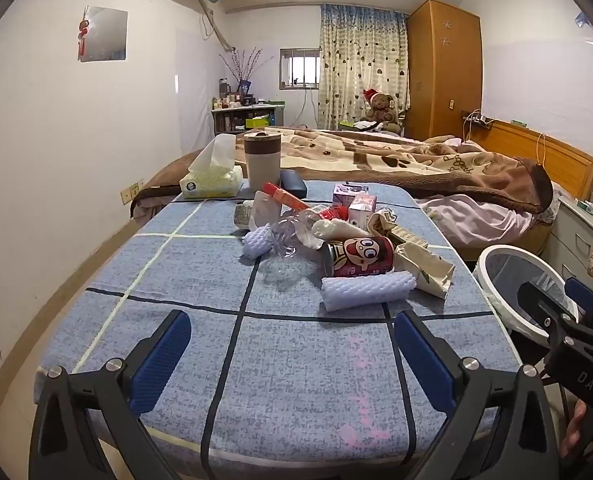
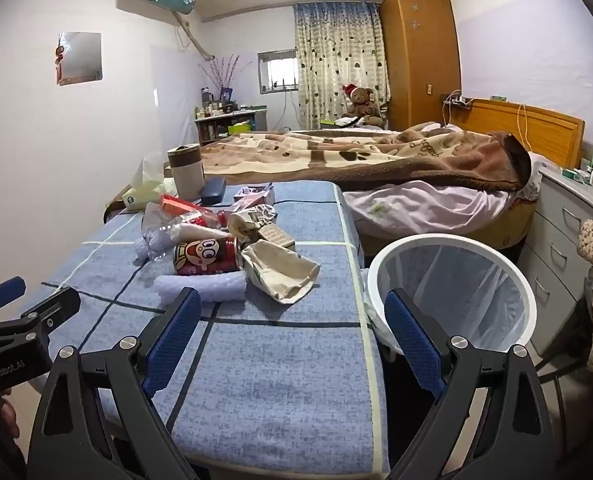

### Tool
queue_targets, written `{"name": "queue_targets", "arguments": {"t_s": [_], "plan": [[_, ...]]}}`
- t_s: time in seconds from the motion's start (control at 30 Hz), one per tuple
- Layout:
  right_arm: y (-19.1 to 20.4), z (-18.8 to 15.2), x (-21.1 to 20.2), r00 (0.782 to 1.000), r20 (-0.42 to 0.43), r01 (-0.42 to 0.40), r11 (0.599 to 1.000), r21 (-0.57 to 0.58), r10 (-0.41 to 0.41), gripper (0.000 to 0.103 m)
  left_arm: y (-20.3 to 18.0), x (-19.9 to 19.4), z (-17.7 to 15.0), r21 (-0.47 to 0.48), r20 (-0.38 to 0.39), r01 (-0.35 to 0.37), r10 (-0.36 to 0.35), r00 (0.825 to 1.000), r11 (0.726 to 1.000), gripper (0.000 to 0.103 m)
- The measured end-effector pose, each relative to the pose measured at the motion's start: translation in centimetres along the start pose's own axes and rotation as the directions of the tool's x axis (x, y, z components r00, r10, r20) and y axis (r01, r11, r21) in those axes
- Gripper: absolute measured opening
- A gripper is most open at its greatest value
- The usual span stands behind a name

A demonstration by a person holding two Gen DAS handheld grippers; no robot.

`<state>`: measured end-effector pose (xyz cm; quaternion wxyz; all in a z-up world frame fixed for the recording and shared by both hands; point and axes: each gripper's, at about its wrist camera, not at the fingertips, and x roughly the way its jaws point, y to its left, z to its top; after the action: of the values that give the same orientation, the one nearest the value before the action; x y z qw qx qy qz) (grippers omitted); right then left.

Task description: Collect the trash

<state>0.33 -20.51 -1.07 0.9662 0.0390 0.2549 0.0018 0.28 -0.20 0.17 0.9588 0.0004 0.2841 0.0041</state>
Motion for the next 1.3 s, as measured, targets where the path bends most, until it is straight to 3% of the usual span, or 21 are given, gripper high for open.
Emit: {"name": "queue_targets", "arguments": {"t_s": [1.3], "plan": [[0.07, 0.31, -0.56, 1.0, 0.02, 0.013, 1.0, -0.012, -0.013, 0.095, 0.39, 0.27, -0.19, -0.009, -0.002, -0.007, 0.007, 1.0, 1.0, 0.103]]}}
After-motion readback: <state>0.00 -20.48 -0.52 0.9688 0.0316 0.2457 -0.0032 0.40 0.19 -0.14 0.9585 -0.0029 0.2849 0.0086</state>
